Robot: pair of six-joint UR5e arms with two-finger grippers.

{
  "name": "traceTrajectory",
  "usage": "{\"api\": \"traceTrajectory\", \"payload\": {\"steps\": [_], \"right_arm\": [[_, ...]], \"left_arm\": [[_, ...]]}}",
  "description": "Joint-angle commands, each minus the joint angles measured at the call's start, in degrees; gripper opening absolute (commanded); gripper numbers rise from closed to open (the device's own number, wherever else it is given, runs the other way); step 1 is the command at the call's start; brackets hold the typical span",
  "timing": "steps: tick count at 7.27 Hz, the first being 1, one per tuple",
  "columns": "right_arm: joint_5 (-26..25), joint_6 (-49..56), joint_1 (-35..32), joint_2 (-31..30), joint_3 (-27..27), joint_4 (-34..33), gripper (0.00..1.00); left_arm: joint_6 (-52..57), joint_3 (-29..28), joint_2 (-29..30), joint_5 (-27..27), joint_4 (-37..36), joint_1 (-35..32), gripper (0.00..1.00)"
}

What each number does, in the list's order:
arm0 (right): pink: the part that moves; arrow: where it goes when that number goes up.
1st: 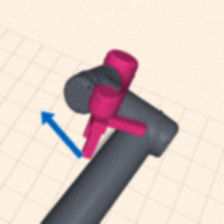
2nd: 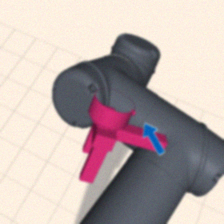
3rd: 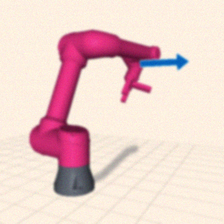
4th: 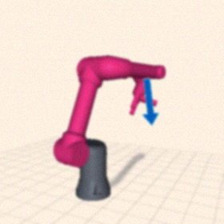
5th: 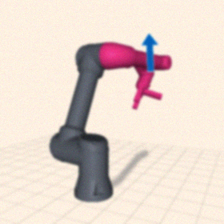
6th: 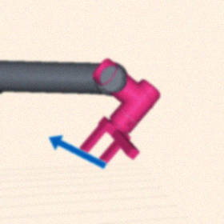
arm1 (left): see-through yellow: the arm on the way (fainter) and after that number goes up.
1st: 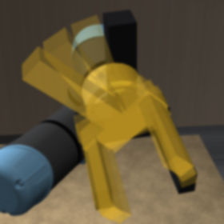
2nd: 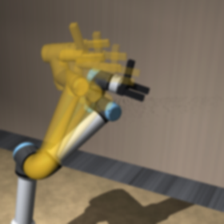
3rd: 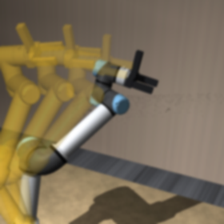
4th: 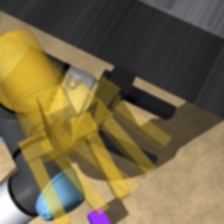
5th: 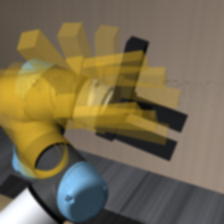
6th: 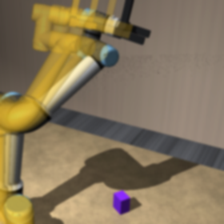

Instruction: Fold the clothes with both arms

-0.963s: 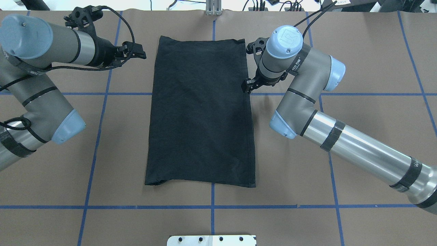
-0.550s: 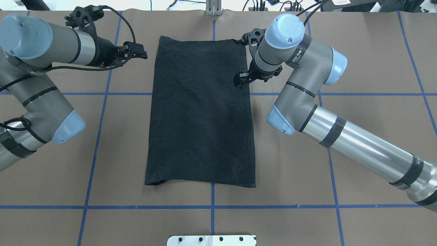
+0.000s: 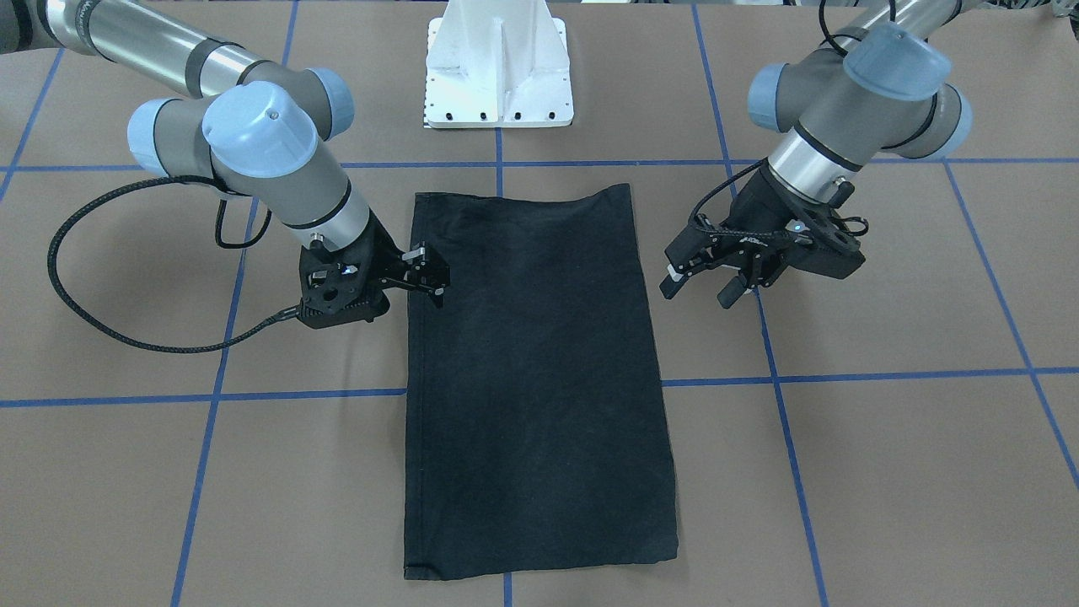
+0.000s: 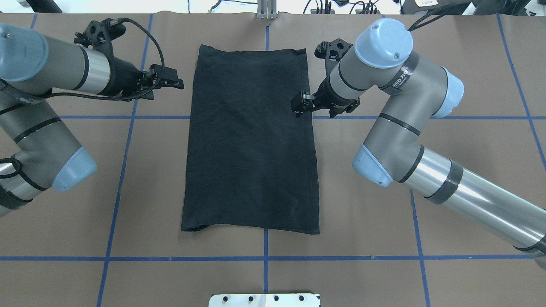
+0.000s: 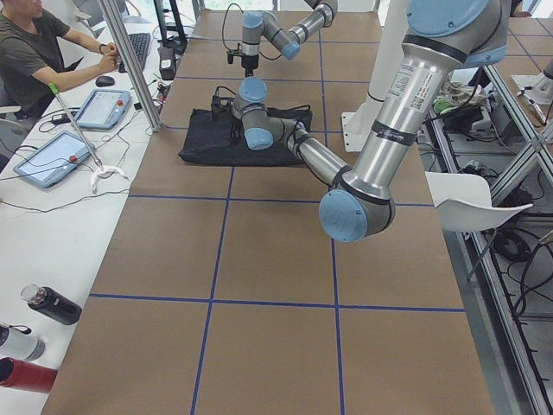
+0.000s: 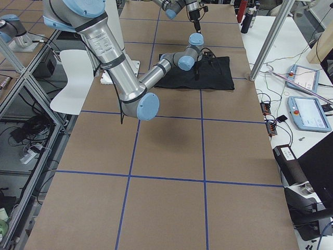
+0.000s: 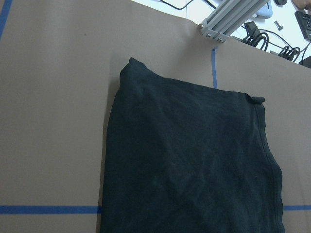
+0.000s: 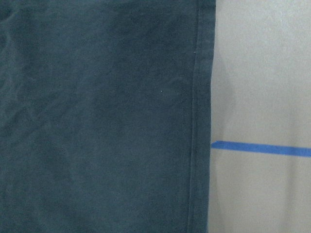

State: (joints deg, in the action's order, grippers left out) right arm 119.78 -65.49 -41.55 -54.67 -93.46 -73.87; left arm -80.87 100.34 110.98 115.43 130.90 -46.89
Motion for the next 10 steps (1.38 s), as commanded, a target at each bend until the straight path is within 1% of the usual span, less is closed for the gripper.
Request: {"api": "traceTrajectory", "payload": {"steps": [1, 2, 3, 5, 7, 10], "right_arm": [[3.61, -10.31, 0.24, -2.52, -5.83, 0.31, 1.0], [3.71, -13.4, 0.68, -4.11, -8.73, 0.31, 1.0], [3.88, -14.48, 1.64, -4.82, -10.94, 0.22, 1.0], [3.88, -15.54, 2.96, -5.53, -12.54, 0.22, 1.0], [3.88, -16.16, 3.49, -5.62, -13.07, 0.31, 1.0], [3.97, -16.07, 3.49, -6.58, -14.03, 0.31, 1.0]], "left_arm": [[-11.45, 2.65, -5.58, -2.39, 7.49, 6.35, 1.0], [-15.51, 3.1, -6.47, -6.41, 8.66, 10.9, 1.0], [-17.64, 4.58, -9.09, -9.93, 8.76, 14.86, 1.0], [-18.45, 6.61, -13.76, -11.71, 8.85, 18.31, 1.0], [-19.41, 6.44, -14.04, -12.69, 8.76, 21.83, 1.0], [-22.4, 6.18, -13.95, -16.2, 8.76, 26.76, 1.0]]}}
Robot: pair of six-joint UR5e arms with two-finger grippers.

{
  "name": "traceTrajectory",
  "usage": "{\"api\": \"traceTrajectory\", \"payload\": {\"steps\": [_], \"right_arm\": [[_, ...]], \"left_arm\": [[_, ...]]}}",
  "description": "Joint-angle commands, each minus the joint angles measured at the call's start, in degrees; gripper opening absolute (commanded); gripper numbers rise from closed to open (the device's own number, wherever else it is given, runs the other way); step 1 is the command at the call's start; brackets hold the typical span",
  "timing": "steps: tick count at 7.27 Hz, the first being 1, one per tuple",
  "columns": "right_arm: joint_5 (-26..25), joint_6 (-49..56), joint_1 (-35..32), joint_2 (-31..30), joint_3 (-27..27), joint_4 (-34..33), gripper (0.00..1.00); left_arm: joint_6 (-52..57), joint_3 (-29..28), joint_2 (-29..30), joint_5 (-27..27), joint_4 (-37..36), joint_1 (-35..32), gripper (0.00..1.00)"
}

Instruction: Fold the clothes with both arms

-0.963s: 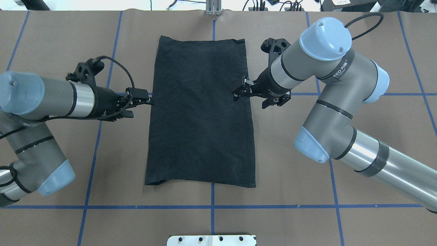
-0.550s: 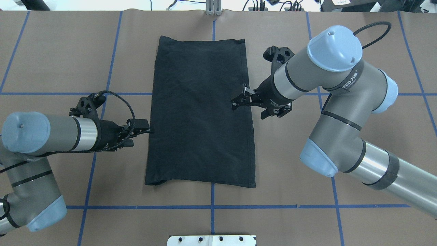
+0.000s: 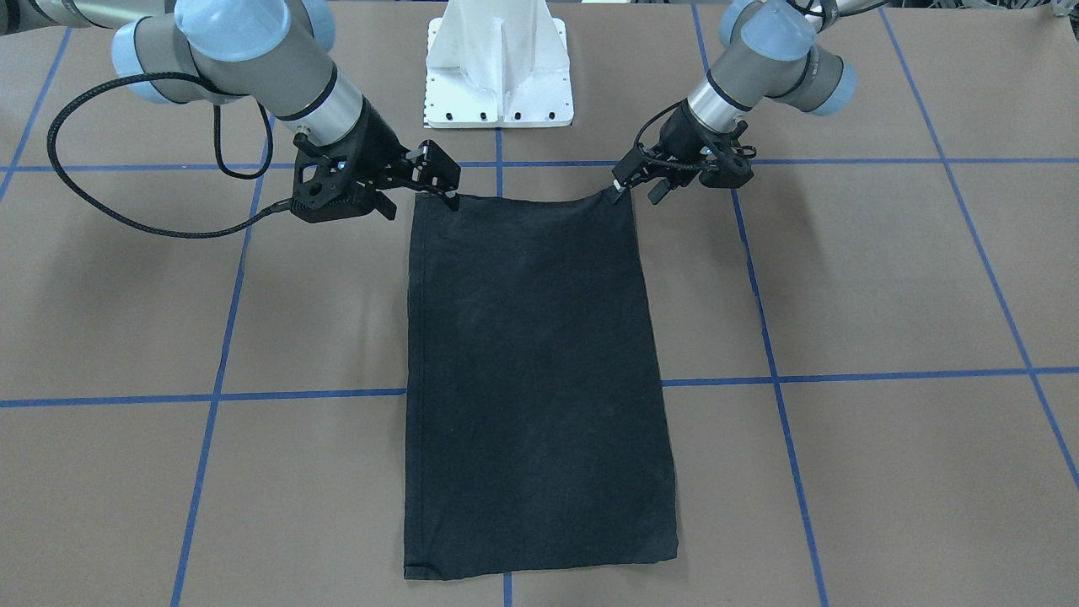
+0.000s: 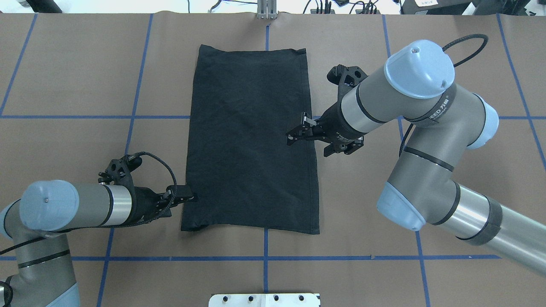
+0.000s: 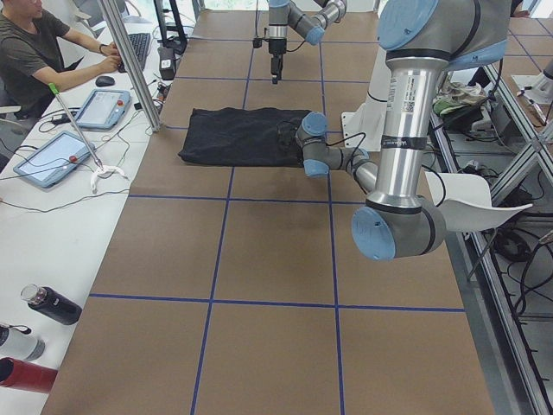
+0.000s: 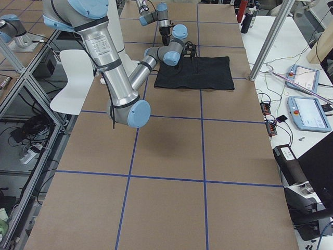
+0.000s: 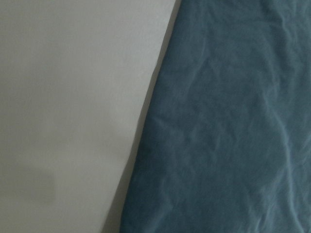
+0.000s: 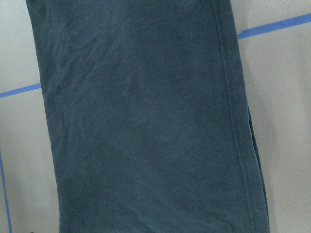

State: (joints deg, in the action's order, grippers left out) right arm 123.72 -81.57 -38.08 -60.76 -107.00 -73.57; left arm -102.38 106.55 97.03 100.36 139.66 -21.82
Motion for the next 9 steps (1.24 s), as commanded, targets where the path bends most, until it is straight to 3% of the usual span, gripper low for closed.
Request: {"api": "traceTrajectory", "payload": {"steps": [1, 6, 8, 9], "right_arm": [[0.12, 0.09, 0.02, -0.59, -0.49, 0.0, 1.0], [0.21, 0.09, 0.02, -0.67, -0.58, 0.0, 1.0], [0.21, 0.09, 0.02, -0.67, -0.58, -0.08, 1.0], [0.29, 0.27, -0.15, -0.67, -0.58, 0.0, 1.0]], "left_arm": [[-0.89, -0.29, 0.0, -1.91, -0.09, 2.74, 1.0], [-1.24, -1.61, 0.53, -4.2, -0.44, 5.74, 1.0], [-1.5, -1.61, 0.62, -4.2, -0.44, 5.83, 0.74], [-1.5, -1.26, 1.05, -4.12, -0.44, 5.83, 0.69]]}}
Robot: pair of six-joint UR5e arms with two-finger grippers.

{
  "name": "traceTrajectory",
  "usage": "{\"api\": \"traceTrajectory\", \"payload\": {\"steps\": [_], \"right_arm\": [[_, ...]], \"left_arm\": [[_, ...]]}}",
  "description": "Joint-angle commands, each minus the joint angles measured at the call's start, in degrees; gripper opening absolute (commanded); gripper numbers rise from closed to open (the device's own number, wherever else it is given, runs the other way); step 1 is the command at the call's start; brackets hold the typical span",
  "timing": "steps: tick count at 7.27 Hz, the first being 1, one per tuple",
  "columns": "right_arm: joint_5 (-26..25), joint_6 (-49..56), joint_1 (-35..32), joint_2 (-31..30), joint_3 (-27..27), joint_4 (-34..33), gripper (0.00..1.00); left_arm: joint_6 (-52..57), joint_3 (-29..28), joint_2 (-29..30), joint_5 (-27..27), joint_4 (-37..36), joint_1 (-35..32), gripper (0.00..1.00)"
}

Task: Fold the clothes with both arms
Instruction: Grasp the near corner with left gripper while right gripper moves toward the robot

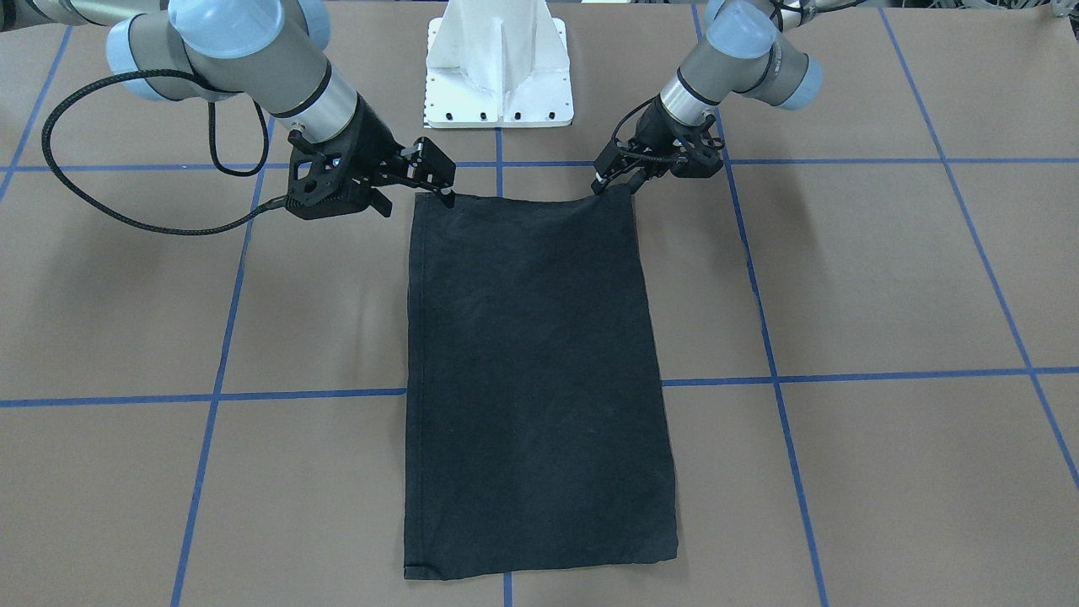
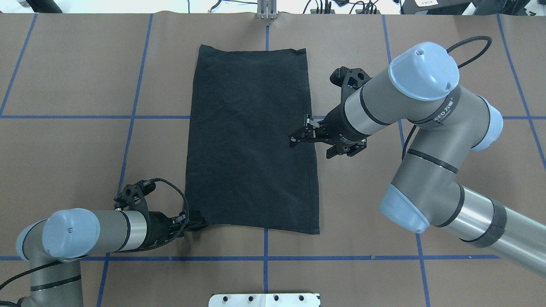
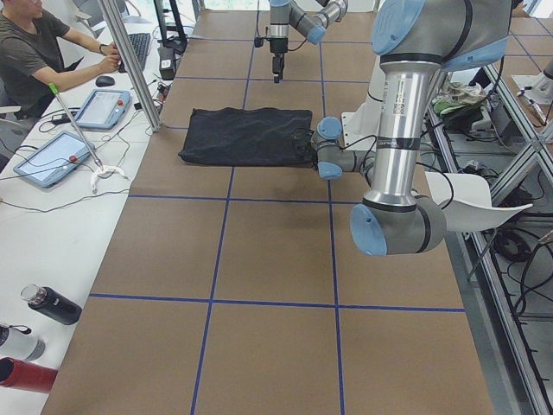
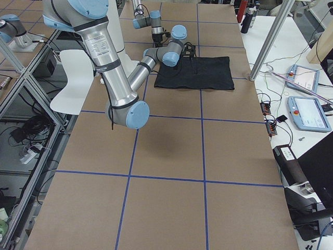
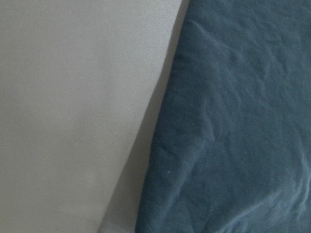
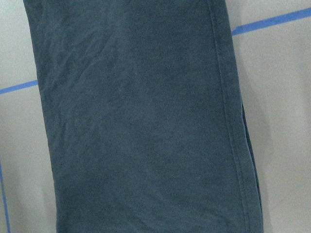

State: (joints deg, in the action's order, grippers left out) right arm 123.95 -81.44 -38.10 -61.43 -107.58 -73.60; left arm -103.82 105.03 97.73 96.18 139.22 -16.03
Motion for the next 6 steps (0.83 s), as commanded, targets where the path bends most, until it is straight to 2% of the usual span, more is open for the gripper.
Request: {"api": "traceTrajectory", "payload": {"steps": [1, 2, 3, 6], "right_arm": [[0.07, 0.14, -0.14, 0.0, 0.0, 0.39, 1.0], [0.07, -0.12, -0.14, -0.17, 0.0, 1.52, 1.0], [0.07, -0.21, -0.14, -1.31, 0.0, 3.53, 1.0], [-0.02, -0.21, -0.05, -1.93, 0.0, 4.61, 1.0]], "left_arm": [[-0.06, -0.08, 0.53, 0.15, 0.0, 0.03, 0.6], [-0.06, -0.08, 0.45, 0.06, 0.0, 0.03, 0.43], [0.02, 0.0, 0.36, 0.06, 0.0, 0.03, 0.34], [0.29, -0.08, 0.1, 0.06, -0.09, -0.23, 0.4]]}}
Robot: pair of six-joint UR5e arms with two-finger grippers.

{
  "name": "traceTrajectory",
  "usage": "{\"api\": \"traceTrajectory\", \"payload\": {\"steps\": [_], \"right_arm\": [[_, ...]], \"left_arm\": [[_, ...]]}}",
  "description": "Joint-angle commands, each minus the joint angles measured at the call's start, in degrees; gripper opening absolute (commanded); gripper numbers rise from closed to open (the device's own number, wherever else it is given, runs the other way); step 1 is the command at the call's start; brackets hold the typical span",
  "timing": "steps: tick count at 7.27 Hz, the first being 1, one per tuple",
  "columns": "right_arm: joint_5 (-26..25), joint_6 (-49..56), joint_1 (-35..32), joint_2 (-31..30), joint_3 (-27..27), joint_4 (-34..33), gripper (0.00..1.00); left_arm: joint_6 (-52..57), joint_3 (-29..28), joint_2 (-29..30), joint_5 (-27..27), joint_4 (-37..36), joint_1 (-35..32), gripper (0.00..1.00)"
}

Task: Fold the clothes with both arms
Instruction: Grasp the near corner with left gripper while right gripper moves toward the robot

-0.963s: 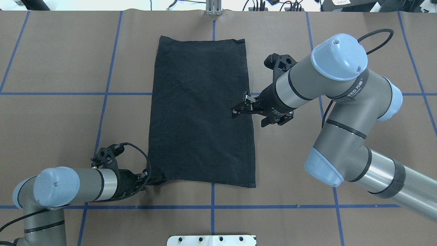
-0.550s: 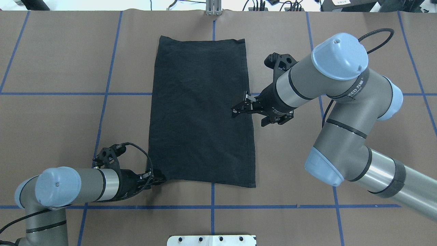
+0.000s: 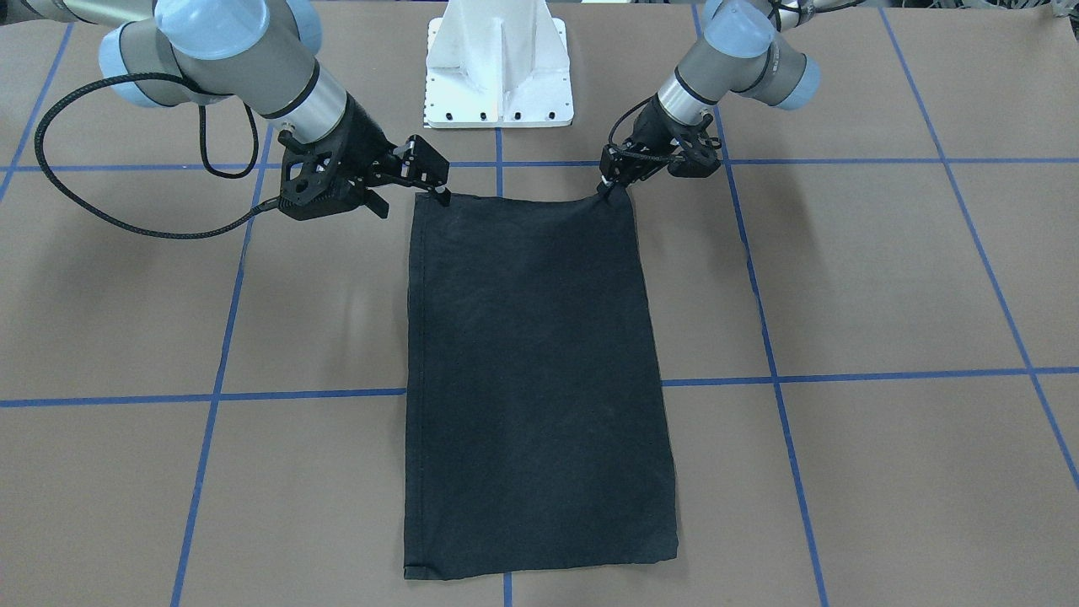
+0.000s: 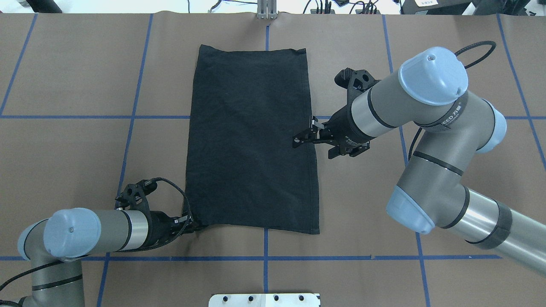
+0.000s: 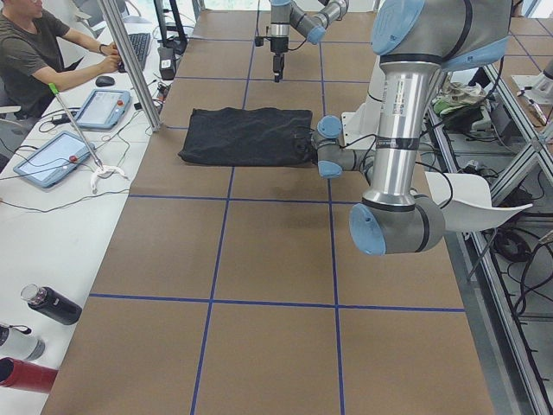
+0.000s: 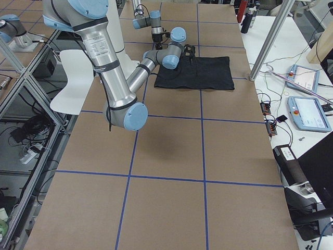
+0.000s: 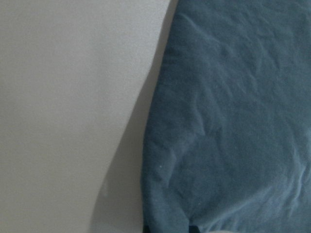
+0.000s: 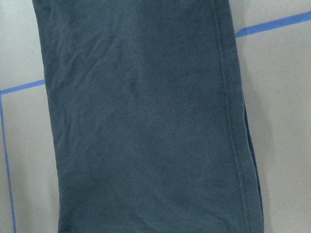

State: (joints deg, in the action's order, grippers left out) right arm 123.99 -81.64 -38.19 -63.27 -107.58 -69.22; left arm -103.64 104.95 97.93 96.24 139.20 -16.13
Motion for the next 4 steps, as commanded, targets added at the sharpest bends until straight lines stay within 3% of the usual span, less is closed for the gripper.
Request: {"api": "traceTrajectory", "payload": {"steps": [1, 4], "right_arm": [[-0.07, -0.01, 0.04, -0.1, 0.0, 0.22, 1.0], [0.02, -0.01, 0.04, -0.19, 0.0, 0.31, 1.0]], "left_arm": [[0.19, 0.08, -0.46, 0.0, 0.02, -0.48, 0.4], [0.37, 0.08, -0.46, 0.0, -0.06, -0.92, 0.4]]}}
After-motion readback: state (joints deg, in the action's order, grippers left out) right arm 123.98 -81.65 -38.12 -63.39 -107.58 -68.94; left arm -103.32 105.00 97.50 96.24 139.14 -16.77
